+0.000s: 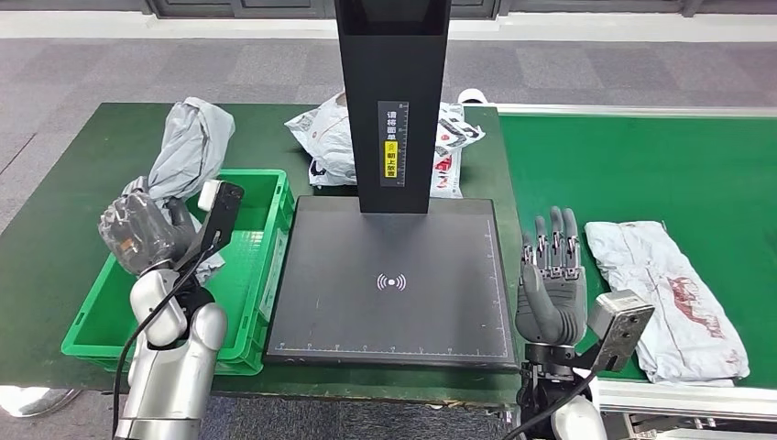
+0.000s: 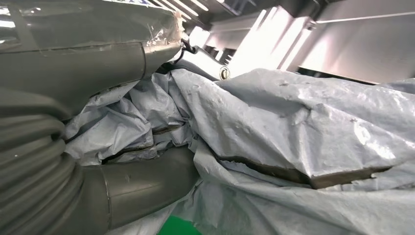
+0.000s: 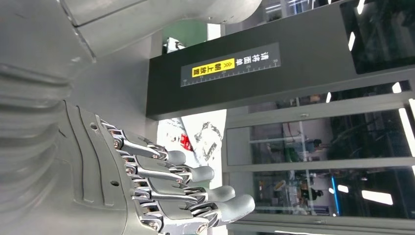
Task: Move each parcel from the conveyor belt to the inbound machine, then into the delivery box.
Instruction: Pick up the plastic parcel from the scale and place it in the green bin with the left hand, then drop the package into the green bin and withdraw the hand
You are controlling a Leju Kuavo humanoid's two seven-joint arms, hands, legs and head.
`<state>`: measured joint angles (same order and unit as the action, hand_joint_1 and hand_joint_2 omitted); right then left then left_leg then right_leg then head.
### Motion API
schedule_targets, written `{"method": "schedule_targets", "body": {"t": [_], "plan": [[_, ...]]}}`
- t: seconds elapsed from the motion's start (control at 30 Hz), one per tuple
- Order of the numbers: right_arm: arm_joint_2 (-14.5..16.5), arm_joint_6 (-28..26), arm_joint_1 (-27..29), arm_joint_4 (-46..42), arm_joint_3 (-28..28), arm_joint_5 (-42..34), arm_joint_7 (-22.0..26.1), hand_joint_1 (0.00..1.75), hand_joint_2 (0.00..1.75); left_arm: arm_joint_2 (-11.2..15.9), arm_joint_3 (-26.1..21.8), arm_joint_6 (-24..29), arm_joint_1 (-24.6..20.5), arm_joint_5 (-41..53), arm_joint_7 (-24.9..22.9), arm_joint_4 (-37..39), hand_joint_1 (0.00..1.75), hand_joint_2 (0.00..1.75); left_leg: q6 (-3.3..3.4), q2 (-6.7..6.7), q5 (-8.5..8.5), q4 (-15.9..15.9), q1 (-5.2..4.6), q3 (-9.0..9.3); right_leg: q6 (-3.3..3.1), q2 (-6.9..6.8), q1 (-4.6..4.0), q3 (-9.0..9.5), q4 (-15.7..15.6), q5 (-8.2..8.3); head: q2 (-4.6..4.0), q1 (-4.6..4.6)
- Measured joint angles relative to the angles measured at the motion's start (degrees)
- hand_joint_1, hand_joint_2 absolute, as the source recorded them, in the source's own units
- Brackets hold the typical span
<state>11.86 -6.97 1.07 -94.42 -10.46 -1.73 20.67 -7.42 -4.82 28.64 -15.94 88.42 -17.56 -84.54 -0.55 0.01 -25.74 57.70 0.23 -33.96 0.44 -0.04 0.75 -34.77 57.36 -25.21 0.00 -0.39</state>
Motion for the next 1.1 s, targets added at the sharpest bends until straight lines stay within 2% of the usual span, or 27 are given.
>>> {"method": "schedule_targets", "body": {"t": [0.13,0.17,0.23,0.27,0.3,0.37,0.7,0.9,1.1], "plan": [[0.00,1.77,0.79,-0.09,0.64,1.06,-0.80,0.00,1.75,2.25,-0.35,-7.73,2.84,1.30,-6.81,-2.98,1.75,1.75,-0.03,0.05,-0.03,0.00,0.00,0.03,-0.01,0.06,0.01,-0.02,0.00,-0.01,0.00,0.00],[0.01,2.26,0.93,-0.16,0.76,1.33,-1.04,0.00,1.75,3.11,0.10,-9.85,3.58,1.37,-8.64,-3.47,1.40,1.75,-0.04,0.08,-0.03,0.00,0.00,0.03,-0.02,0.09,0.01,-0.04,0.00,0.00,0.00,0.00],[0.11,2.87,0.91,-0.40,1.16,1.86,-1.58,0.00,1.75,4.68,1.47,-13.27,4.50,1.43,-10.85,-3.88,0.53,1.75,-0.04,0.08,-0.03,0.00,0.00,0.03,-0.02,0.08,0.00,-0.06,-0.01,0.00,0.00,0.00],[0.23,2.98,0.80,-0.59,1.46,2.11,-1.91,0.00,1.75,5.28,2.33,-14.63,4.59,1.44,-11.30,-3.74,0.10,1.31,-0.04,0.06,-0.03,0.00,0.00,0.03,-0.02,0.04,0.00,-0.06,-0.01,0.00,0.00,0.00],[0.38,2.97,0.70,-0.82,1.80,2.37,-2.23,0.00,1.75,5.69,3.25,-15.93,4.47,1.44,-11.47,-3.39,0.00,0.87,-0.03,0.02,-0.02,0.00,0.00,0.03,-0.02,-0.02,-0.01,-0.04,-0.01,0.00,0.00,0.00],[0.66,2.74,0.60,-1.48,2.39,2.77,-2.84,0.00,1.75,6.02,4.99,-17.90,3.89,1.44,-11.02,-2.22,0.00,0.00,-0.03,-0.03,-0.01,0.01,0.00,0.04,-0.02,-0.09,0.00,-0.01,-0.01,0.00,0.00,0.00],[0.87,2.49,0.65,-2.20,2.79,2.94,-3.20,0.00,1.75,6.00,6.17,-18.86,3.18,1.44,-10.10,-0.98,0.00,0.00,-0.03,-0.03,-0.01,0.01,0.00,0.04,-0.02,-0.08,0.00,0.00,-0.01,0.01,0.00,0.00],[0.99,1.81,2.59,-6.34,4.73,2.81,-3.46,0.00,1.75,5.32,10.01,-20.49,-1.63,1.45,-8.49,1.97,0.00,0.00,-0.03,0.04,-0.02,0.02,-0.01,0.05,-0.01,0.08,0.01,-0.04,0.00,0.04,0.00,0.00],[0.99,1.79,2.85,-6.71,4.91,2.75,-3.47,0.00,1.75,5.16,10.21,-20.51,-2.10,1.45,-8.36,2.44,0.00,0.00,-0.04,0.05,-0.02,0.02,-0.01,0.05,-0.02,0.10,-0.01,-0.04,0.00,0.03,0.00,0.00]]}}
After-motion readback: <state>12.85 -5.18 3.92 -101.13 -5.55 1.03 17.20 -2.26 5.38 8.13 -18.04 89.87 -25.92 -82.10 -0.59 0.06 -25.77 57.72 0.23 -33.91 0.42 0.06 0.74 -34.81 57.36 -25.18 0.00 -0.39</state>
